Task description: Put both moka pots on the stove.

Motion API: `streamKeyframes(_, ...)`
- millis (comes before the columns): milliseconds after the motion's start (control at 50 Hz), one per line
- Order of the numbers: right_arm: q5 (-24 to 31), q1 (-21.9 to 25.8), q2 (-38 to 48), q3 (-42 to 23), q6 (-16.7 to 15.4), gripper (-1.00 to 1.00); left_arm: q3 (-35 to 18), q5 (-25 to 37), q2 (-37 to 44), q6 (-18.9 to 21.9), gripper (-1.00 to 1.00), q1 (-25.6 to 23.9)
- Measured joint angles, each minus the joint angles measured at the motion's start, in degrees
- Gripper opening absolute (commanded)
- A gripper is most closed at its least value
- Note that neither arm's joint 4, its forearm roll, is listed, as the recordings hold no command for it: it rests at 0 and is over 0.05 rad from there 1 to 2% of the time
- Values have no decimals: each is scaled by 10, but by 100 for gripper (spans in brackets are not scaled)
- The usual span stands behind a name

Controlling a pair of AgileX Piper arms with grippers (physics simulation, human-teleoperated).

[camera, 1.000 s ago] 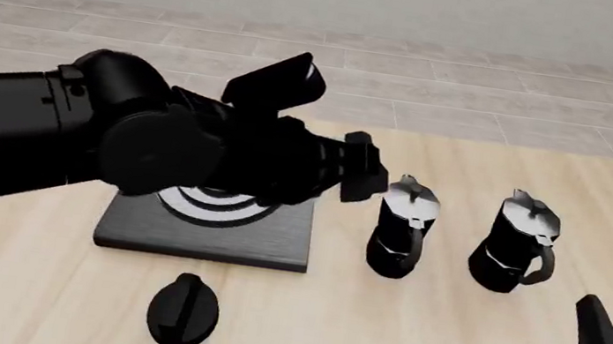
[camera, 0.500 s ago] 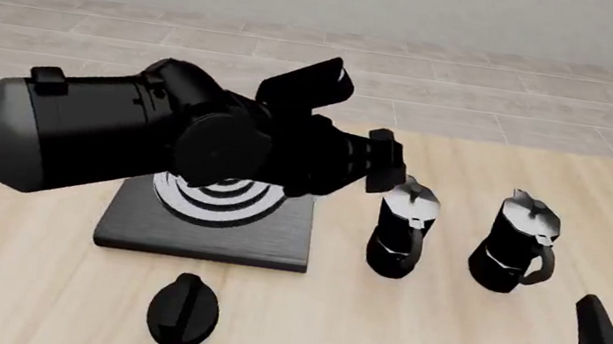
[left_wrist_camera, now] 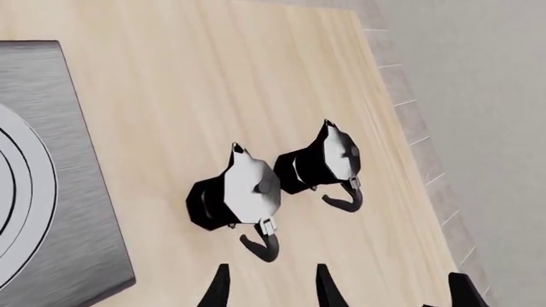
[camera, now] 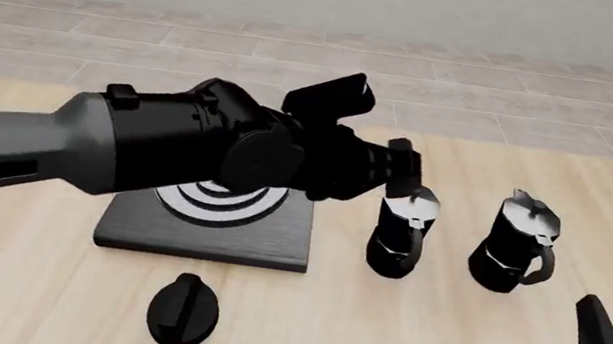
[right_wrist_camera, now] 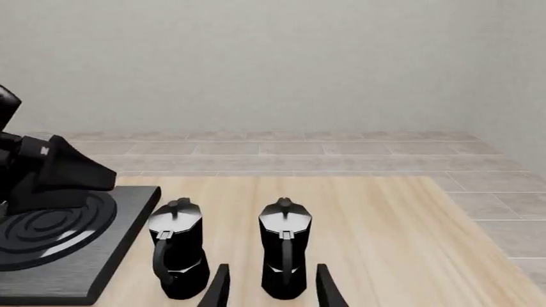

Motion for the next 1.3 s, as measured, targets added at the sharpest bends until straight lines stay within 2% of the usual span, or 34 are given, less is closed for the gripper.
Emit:
streamKeyframes(460, 0, 0, 0, 0, 0, 100, -12, -28, 50, -2, 100, -1)
streamKeyframes(940, 0, 0, 0, 0, 0, 100, -2, -57, 88, -33, 100, -20)
streamKeyframes(1300, 0, 0, 0, 0, 0, 100, -8, -65, 107, -35, 100, -27)
